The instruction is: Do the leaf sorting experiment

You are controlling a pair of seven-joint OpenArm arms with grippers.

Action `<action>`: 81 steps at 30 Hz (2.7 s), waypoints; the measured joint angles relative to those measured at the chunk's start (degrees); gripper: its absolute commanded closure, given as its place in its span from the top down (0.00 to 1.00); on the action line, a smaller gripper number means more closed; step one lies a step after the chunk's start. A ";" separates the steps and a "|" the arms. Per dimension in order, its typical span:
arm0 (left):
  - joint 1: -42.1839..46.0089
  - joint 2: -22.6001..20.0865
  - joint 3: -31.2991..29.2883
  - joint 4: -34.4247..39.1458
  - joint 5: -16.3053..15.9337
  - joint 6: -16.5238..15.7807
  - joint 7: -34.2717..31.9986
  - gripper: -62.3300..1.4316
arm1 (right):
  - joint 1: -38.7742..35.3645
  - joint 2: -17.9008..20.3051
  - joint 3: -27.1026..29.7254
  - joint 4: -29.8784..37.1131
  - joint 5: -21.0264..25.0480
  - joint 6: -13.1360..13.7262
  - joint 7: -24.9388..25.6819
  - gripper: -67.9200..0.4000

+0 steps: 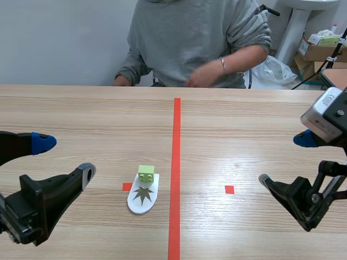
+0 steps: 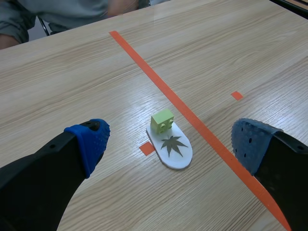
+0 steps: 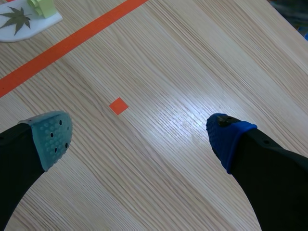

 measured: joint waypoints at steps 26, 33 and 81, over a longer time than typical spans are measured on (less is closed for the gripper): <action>0.00 0.00 0.00 0.00 0.00 0.00 -0.02 0.87 | 0.00 0.00 0.00 -0.11 0.00 0.04 -0.94 0.84; 0.00 0.00 0.00 0.00 0.00 0.00 -0.02 0.87 | 0.00 0.00 0.00 -0.11 0.00 0.04 -1.18 0.84; 0.00 0.00 0.00 0.00 0.00 0.00 0.00 0.87 | 40.37 -9.33 -32.74 -35.52 -4.11 8.81 -2.43 0.92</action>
